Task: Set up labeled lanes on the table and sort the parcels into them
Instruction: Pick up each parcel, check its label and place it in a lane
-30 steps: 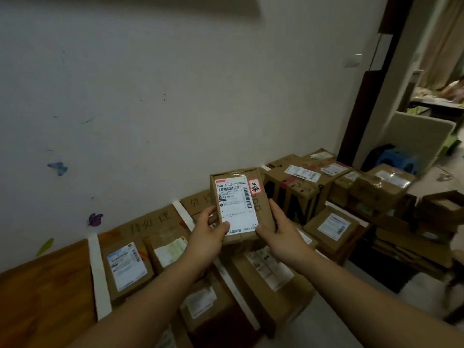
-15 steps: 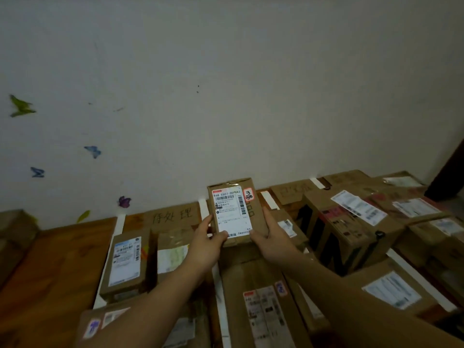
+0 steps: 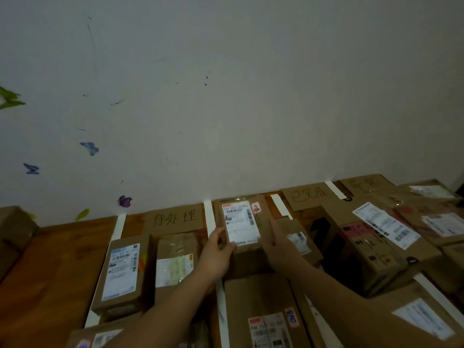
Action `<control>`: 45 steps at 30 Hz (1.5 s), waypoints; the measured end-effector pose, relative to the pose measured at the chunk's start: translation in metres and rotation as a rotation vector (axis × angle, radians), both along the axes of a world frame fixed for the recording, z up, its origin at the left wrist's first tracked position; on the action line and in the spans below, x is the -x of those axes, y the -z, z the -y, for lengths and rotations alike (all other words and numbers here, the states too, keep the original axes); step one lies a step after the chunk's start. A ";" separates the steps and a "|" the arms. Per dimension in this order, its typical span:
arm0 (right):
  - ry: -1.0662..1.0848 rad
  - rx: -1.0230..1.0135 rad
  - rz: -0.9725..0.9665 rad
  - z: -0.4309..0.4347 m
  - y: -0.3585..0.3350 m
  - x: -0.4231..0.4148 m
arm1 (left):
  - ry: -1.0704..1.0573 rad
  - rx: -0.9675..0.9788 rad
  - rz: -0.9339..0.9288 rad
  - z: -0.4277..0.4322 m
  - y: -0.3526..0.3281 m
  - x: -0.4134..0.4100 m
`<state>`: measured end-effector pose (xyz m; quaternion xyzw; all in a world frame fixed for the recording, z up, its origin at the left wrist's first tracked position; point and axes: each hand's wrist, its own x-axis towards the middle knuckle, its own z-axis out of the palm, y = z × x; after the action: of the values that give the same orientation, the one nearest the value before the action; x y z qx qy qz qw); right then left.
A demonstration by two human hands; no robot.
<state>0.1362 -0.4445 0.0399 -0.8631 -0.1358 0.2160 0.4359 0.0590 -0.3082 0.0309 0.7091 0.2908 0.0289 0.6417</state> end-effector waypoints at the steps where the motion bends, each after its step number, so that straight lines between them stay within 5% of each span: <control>1: -0.016 0.011 -0.018 0.001 0.006 0.003 | 0.016 -0.014 -0.023 0.000 0.006 0.002; 21: -0.015 0.171 0.068 0.009 0.036 -0.001 | 0.104 -0.160 -0.130 0.001 0.027 -0.003; 29: -0.188 0.256 0.137 0.003 0.028 -0.019 | 0.161 -0.173 -0.160 -0.008 0.016 -0.006; 36: -0.333 0.392 0.254 0.005 0.027 -0.022 | 0.460 -0.657 -0.282 -0.004 -0.007 -0.008; 45: -0.434 0.461 0.457 -0.022 -0.021 0.005 | 0.365 -0.818 -0.394 -0.051 -0.032 0.046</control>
<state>0.1313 -0.4228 0.0608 -0.9155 -0.3565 0.1304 0.1334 0.0135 -0.2571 0.0625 0.9345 0.2422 -0.1070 0.2380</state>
